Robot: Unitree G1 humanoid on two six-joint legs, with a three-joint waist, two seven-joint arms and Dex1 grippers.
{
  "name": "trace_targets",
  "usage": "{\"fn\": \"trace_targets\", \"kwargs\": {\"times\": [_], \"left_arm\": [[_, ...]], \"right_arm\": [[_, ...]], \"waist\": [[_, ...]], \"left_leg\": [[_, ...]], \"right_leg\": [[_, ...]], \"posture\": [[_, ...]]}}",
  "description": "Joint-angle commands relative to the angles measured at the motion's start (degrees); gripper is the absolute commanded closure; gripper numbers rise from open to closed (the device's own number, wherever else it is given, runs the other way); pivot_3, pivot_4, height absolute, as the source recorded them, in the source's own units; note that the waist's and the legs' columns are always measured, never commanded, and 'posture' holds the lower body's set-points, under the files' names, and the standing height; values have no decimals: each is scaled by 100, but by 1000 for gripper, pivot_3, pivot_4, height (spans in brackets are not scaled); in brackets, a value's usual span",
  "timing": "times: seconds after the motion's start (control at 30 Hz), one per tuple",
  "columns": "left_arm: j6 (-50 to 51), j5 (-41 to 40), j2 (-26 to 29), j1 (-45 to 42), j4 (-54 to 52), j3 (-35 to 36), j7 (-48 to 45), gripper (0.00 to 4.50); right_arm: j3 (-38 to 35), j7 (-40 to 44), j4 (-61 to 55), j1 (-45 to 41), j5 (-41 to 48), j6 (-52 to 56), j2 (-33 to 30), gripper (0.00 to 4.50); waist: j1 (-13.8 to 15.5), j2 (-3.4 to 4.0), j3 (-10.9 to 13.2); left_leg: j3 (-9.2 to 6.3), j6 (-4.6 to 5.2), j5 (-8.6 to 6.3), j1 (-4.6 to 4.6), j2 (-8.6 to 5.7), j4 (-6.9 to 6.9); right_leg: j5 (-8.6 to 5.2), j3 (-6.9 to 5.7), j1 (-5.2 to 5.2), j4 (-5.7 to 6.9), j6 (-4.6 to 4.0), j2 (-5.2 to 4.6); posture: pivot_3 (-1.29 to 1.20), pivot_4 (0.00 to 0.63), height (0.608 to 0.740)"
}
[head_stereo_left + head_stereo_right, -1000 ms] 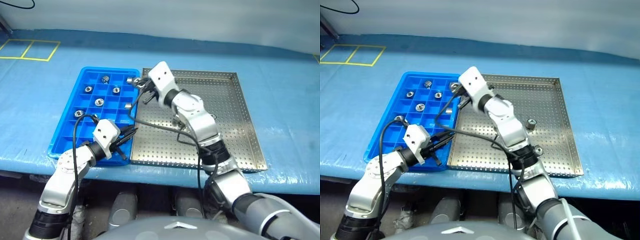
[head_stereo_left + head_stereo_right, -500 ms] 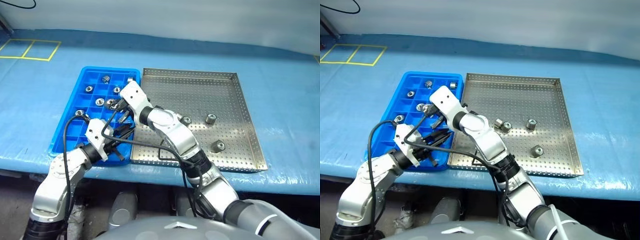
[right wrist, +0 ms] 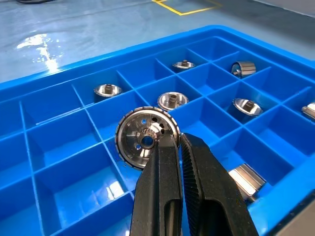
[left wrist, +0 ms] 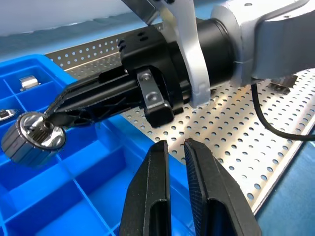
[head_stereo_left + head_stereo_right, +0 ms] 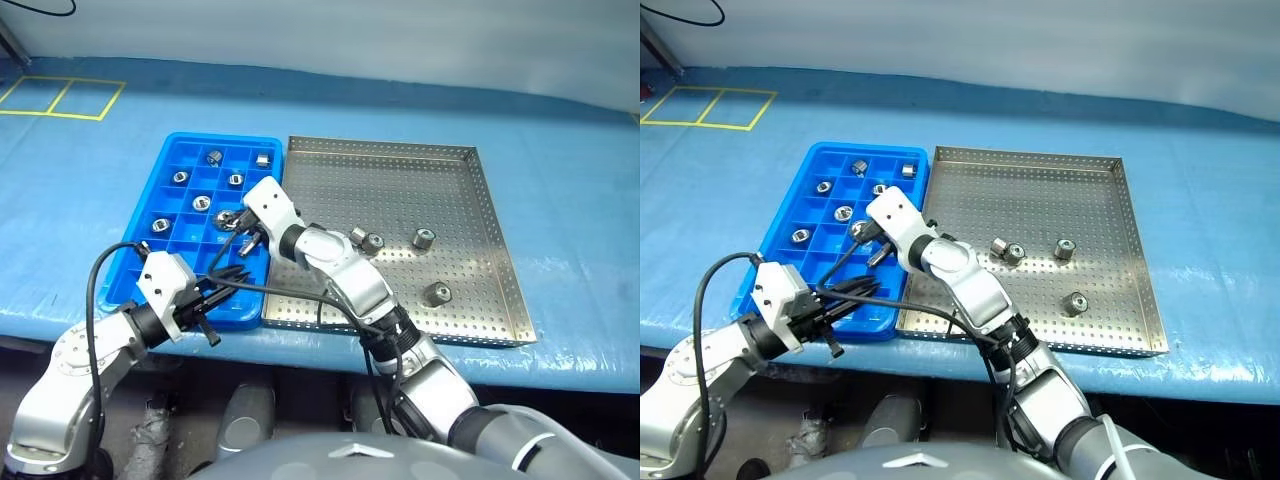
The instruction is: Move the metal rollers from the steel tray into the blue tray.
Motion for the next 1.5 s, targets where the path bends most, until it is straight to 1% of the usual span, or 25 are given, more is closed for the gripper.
{"fn": "trace_targets", "kwargs": {"times": [0.03, 0.27, 0.67, 0.93, 1.07, 1.27, 1.5], "left_arm": [[-64, 142, 90, -22, -137, -54, 1, 3925], [-85, 178, 124, 32, -92, -79, -92, 3925], [-100, 159, 107, 448, -256, 115, -88, 3925], [-131, 163, 49, 549, -283, 124, -21, 3925], [-134, 166, 27, 522, -268, 67, -10, 3925], [-148, 160, 5, 506, -258, 31, -1, 3925], [-149, 171, -10, 529, -285, 8, 44, 3925]], "right_arm": [[-171, -40, -152, -146, 59, -60, 39, 4478], [-172, -68, 151, -247, 47, -186, 213, 4478], [-284, -206, 1221, -644, 147, -698, 517, 4478], [-71, -20, 582, -580, 432, -634, 656, 4478], [20, -81, 524, -608, 502, -670, 756, 4478], [150, -161, 910, -719, 516, -800, 868, 4478], [302, -231, 1696, -799, 417, -1066, 974, 4478]], "waist": [[-4, 0, 0], [-23, 0, 0], [-4, 0, 0], [15, 1, 1], [34, 1, 1], [69, 1, 1], [75, 0, 0]], "left_leg": [[0, 0, 0, 0, 0, 0], [3, 0, 0, 2, 4, -13], [2, -1, 0, 5, 4, -21], [0, -2, 1, 4, 5, -24], [-2, -2, 1, 5, 5, -29], [-2, -3, 2, 5, 5, -28], [0, -3, 2, 10, 7, -29]], "right_leg": [[0, 0, 0, 0, 0, 0], [-4, 0, -5, 0, -6, 2], [-7, -1, -4, -2, -10, 1], [-8, -3, -5, -2, -12, 2], [-9, -4, -6, -3, -13, 2], [-10, -5, -6, -2, -15, 2], [-11, -4, -4, -2, -16, 4]], "posture": [[161, 150, 740], [159, 150, 740], [209, 150, 740], [214, 150, 740], [214, 150, 740], [221, 150, 740], [221, 150, 740]]}}
